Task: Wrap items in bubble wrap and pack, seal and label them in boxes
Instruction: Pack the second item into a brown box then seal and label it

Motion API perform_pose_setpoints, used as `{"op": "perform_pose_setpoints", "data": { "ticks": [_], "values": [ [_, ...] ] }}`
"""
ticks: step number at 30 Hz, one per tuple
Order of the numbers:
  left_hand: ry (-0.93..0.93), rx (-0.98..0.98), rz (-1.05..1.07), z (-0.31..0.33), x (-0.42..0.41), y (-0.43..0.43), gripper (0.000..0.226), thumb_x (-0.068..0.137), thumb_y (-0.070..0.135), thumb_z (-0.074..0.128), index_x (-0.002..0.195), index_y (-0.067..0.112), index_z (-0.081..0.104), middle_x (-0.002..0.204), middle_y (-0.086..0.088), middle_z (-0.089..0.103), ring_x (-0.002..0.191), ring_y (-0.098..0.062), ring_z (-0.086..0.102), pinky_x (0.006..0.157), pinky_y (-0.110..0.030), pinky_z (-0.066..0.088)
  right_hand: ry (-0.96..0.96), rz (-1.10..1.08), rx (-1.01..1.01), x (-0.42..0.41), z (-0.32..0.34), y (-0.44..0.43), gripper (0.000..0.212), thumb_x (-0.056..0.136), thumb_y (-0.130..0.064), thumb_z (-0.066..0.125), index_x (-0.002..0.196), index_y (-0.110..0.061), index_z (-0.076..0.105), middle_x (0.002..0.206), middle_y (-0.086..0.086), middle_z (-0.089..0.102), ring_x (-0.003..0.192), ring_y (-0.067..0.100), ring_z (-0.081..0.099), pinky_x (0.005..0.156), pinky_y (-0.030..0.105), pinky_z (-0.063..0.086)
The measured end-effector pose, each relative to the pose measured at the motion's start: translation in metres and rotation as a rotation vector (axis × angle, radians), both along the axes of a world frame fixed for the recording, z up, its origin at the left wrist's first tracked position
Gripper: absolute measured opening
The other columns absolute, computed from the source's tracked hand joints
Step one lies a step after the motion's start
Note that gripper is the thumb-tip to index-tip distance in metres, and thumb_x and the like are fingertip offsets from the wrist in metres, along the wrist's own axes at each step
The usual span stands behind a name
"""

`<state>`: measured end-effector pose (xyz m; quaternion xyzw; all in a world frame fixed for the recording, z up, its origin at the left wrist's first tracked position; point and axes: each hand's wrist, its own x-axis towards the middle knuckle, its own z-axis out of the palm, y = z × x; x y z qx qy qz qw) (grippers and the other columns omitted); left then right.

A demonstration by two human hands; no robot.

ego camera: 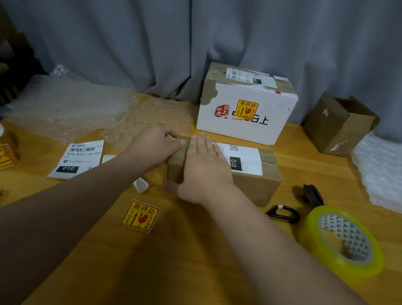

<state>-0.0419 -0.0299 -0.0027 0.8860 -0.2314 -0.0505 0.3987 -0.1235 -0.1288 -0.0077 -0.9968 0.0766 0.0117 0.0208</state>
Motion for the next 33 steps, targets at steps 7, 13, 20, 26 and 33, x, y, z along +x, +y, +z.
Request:
{"op": "perform_pose_setpoints", "data": {
  "ticks": [7, 13, 20, 26, 33],
  "values": [
    [0.029, 0.012, 0.030, -0.002, -0.004, -0.006, 0.030, 0.097, 0.028, 0.050, 0.124, 0.014, 0.051, 0.087, 0.004, 0.056, 0.077, -0.011, 0.053, 0.067, -0.025, 0.040, -0.026, -0.038, 0.016, -0.026, 0.004, -0.043, 0.108, 0.082, -0.066, 0.055, 0.153, -0.009, -0.003, 0.161, 0.009, -0.004, 0.148, 0.023, -0.003, 0.119, 0.037, 0.001],
    [-0.409, 0.190, -0.050, 0.007, -0.025, -0.017, 0.034, 0.097, 0.015, 0.047, 0.130, 0.018, 0.053, 0.137, -0.004, 0.046, 0.125, -0.023, 0.042, 0.105, -0.037, 0.037, 0.045, -0.108, -0.047, -0.055, 0.006, -0.084, 0.101, 0.086, -0.064, 0.047, 0.152, -0.009, -0.006, 0.161, 0.010, -0.007, 0.148, 0.022, -0.007, 0.120, 0.038, -0.001],
    [-0.554, 0.720, -0.421, -0.006, -0.051, -0.032, 0.061, 0.100, 0.042, 0.035, 0.151, 0.020, 0.010, 0.159, 0.000, 0.007, 0.146, -0.020, 0.010, 0.117, -0.040, 0.020, -0.034, -0.125, -0.176, -0.055, -0.005, -0.081, 0.087, 0.092, -0.062, 0.035, 0.153, -0.009, 0.002, 0.161, 0.009, 0.006, 0.148, 0.019, 0.001, 0.119, 0.039, -0.007],
    [-0.585, 0.782, -0.326, -0.005, -0.023, -0.051, 0.044, 0.100, 0.042, 0.032, 0.133, 0.015, 0.042, 0.136, -0.005, 0.051, 0.111, -0.025, 0.057, 0.090, -0.040, 0.049, -0.050, -0.195, -0.322, -0.045, -0.005, -0.094, 0.083, 0.091, -0.064, 0.030, 0.151, -0.009, 0.015, 0.158, 0.010, 0.020, 0.148, 0.023, 0.009, 0.116, 0.046, -0.011],
    [-0.714, 0.835, -0.240, 0.009, -0.014, -0.088, 0.043, 0.099, 0.046, 0.033, 0.121, 0.016, 0.055, 0.113, -0.004, 0.061, 0.100, -0.022, 0.060, 0.064, -0.030, 0.042, -0.016, -0.274, -0.370, -0.028, -0.006, -0.123, 0.077, 0.099, -0.053, 0.024, 0.150, 0.001, 0.005, 0.157, 0.021, 0.013, 0.148, 0.030, 0.006, 0.116, 0.044, -0.010]
  ]
}}
